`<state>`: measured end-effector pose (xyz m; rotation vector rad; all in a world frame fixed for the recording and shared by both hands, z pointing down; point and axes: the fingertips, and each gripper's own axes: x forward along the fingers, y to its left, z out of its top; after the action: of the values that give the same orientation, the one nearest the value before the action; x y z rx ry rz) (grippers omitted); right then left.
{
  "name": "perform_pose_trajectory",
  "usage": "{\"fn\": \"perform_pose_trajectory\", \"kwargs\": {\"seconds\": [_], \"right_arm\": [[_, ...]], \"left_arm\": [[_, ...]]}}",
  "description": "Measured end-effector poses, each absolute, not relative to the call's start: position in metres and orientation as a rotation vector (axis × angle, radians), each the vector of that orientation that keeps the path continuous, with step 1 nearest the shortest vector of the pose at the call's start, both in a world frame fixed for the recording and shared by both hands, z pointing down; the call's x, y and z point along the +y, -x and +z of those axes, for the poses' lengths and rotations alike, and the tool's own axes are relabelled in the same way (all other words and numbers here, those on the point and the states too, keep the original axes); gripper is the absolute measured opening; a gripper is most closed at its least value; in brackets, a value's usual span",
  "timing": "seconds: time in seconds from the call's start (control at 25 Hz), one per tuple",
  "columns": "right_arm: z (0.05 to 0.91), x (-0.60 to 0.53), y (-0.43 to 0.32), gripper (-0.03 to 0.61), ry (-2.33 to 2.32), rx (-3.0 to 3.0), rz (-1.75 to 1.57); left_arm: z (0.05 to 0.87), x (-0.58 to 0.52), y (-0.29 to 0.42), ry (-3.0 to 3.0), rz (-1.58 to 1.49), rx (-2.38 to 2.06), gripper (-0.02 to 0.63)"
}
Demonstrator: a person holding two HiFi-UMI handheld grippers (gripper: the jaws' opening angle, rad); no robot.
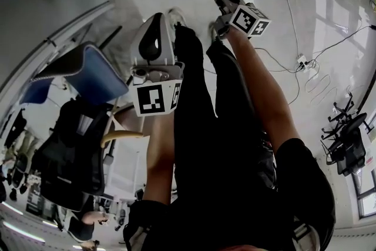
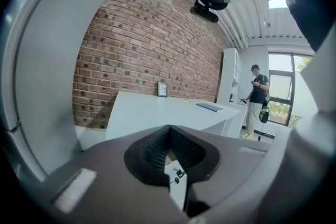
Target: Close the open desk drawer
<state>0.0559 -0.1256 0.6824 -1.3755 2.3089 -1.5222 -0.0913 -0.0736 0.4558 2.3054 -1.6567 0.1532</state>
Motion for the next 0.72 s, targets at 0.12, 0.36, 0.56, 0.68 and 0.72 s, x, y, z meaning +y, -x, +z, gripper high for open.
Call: {"fn": "perform_pose_trajectory", "kwargs": {"seconds": [0.12, 0.36, 0.56, 0.68, 0.72], "right_arm": [[0.698, -0.127, -0.051, 0.149, 1.345, 2.167, -1.61], [0.717, -0.13, -0.036, 0.141, 1.283, 2.004, -1.691], [0.724, -0.135, -0.029, 0.128, 1.277, 1.958, -1.696], [0.723, -0.136, -0.028, 0.078, 1.26, 1.948, -1.694], [0.722, -0.136, -0.027, 0.07, 1.252, 1.945, -1.695]], "left_arm": [[0.454, -0.078, 0.092, -2.312, 0.138, -1.658, 0.014], [0.453, -0.083, 0.093, -2.324, 0.163, -1.632, 0.014], [0.453, -0.089, 0.1, -2.329, 0.164, -1.627, 0.015], [0.455, -0.09, 0.101, -2.325, 0.174, -1.617, 0.014], [0.456, -0.09, 0.101, -2.324, 0.169, -1.616, 0.014]]}}
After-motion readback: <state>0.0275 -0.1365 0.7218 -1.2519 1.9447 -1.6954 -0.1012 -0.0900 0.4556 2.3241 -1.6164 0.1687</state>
